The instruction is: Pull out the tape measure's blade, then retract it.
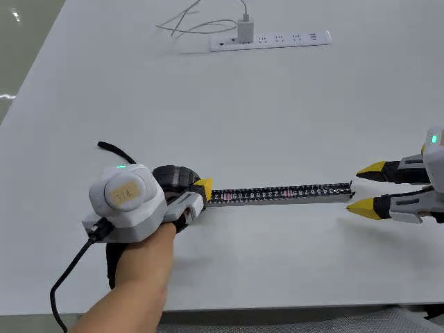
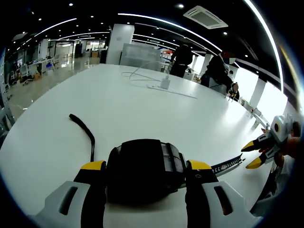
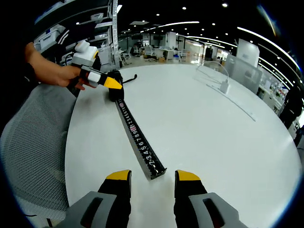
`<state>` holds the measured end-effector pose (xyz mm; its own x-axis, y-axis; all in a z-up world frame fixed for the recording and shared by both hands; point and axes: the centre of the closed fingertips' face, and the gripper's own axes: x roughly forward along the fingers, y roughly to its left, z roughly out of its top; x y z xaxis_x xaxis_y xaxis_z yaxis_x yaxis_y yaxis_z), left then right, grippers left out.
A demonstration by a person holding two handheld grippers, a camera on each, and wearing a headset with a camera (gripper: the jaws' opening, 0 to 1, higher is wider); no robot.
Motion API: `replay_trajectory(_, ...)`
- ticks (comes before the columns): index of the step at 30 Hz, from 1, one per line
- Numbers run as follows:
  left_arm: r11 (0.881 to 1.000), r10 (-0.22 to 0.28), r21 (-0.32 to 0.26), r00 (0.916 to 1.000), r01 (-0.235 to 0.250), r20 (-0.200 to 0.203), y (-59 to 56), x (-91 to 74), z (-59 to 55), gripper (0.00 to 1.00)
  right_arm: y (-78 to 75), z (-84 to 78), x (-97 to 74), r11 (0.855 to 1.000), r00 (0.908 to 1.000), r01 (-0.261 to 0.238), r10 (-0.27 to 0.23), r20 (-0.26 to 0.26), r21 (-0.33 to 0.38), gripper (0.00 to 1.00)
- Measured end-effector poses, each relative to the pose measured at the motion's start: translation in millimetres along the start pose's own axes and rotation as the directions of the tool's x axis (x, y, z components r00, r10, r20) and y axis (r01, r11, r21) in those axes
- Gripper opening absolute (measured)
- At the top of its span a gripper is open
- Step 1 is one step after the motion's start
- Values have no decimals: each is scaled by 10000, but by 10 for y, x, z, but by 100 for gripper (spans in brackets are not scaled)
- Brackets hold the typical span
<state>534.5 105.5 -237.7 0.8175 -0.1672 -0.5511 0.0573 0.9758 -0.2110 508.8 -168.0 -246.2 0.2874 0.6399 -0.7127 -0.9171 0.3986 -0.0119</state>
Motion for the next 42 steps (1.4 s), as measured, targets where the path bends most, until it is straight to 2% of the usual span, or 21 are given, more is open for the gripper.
replay_trajectory(3,10000,4,-12,10000,-4,-4,-2,-3,1,64,-18,-26,28,9979,9996,-167,153,-228,-624,30)
replay_trajectory(5,10000,5,-16,10000,-5,-15,-4,-6,1,64,-17,-7,39,9957,9993,-365,354,-141,-850,28)
replay_trajectory(6,10000,8,-19,10000,-8,-18,-5,-7,1,64,-32,15,41,9922,9993,-380,371,-96,-1189,26)
replay_trajectory(15,10000,2,-5,10000,-2,-40,-5,-9,-1,64,-1,11,84,9817,9951,-984,962,-214,-1633,20)
replay_trajectory(24,10000,16,-21,10000,-16,-57,-2,-8,-4,64,-18,2,130,9667,9920,-1259,1209,-362,-2228,13)
replay_trajectory(32,10000,34,-53,10000,-34,-52,1,-1,-3,64,-15,-13,127,9535,9885,-1512,1450,-432,-2607,11)
replay_trajectory(42,10000,33,-44,10000,-33,-84,1,4,-2,64,-4,-24,115,9495,9855,-1692,1664,-332,-2643,12)
